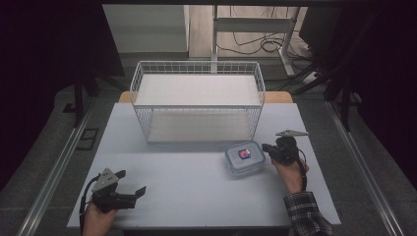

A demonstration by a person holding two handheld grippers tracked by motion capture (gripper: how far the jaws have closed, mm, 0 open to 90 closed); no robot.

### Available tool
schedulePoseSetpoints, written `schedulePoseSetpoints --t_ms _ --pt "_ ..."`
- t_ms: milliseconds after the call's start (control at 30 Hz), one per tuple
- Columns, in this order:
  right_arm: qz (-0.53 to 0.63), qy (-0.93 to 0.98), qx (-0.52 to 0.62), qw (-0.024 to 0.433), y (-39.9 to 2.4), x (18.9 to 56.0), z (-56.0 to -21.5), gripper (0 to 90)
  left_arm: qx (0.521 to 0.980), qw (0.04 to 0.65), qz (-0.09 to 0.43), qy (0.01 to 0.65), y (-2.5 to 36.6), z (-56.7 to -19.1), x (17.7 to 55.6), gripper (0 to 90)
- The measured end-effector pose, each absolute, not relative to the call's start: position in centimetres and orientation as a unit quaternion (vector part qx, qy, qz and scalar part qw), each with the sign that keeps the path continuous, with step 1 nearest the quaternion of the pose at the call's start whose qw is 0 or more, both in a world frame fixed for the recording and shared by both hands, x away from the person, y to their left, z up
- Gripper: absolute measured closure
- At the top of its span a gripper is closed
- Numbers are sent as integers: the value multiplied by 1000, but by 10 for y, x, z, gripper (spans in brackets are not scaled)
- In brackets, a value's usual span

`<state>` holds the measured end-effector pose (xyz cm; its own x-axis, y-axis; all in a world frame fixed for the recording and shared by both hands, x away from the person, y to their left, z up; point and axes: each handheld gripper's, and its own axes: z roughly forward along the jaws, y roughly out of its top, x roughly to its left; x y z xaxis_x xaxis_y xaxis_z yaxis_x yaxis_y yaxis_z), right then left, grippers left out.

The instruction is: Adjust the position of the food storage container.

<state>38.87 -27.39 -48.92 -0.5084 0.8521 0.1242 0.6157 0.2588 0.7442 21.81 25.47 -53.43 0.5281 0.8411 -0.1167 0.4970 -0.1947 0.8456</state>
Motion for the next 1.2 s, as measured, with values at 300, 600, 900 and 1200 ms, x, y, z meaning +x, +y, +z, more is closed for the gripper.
schedulePoseSetpoints --t_ms 300,600,900,1200 --pt "374 782 471 162 -269 394 -494 893 747 452 190 449 255 -535 219 15" --pt "369 806 441 140 -250 388 -497 893 748 451 190 448 255 -534 218 16" --pt "367 825 414 113 -222 370 -500 893 748 453 189 447 255 -534 218 16" --pt "373 834 396 94 -210 353 -498 893 748 453 189 446 255 -533 218 16"
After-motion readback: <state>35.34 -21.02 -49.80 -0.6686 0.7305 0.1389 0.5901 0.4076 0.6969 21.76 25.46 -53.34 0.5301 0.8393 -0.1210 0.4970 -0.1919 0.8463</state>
